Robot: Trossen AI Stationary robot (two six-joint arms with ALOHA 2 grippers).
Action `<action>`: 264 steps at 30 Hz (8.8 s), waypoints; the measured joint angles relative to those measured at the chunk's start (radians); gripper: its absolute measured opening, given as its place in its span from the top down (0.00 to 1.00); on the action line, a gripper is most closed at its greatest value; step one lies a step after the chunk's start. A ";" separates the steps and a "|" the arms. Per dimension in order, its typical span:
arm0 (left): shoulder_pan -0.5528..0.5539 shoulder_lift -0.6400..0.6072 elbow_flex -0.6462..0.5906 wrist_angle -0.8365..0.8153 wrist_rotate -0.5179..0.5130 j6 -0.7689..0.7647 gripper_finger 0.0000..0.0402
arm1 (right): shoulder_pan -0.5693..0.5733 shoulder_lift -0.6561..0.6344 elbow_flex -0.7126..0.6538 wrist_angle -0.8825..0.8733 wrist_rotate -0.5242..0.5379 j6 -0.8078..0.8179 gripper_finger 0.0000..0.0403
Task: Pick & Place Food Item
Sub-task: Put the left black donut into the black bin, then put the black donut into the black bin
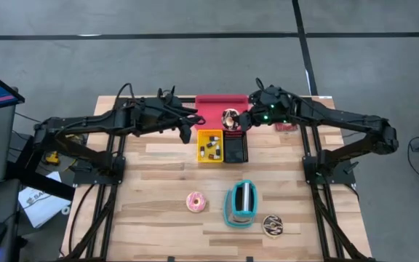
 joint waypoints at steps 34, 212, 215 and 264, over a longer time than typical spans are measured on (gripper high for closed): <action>-0.005 -0.060 -0.110 -0.185 -0.068 -0.144 0.62 | -0.096 -0.021 -0.722 0.826 -0.210 0.327 0.70; -0.328 -0.251 -0.328 0.131 -0.130 -0.169 0.54 | 1.125 0.291 -0.366 -0.110 0.074 0.836 0.47; -0.328 -0.251 -0.328 0.131 -0.130 -0.169 0.54 | 1.125 0.291 -0.374 -0.107 0.080 0.836 0.47; -0.328 -0.251 -0.328 0.130 -0.130 -0.168 0.54 | 1.137 0.346 -0.409 -0.024 0.071 0.872 0.60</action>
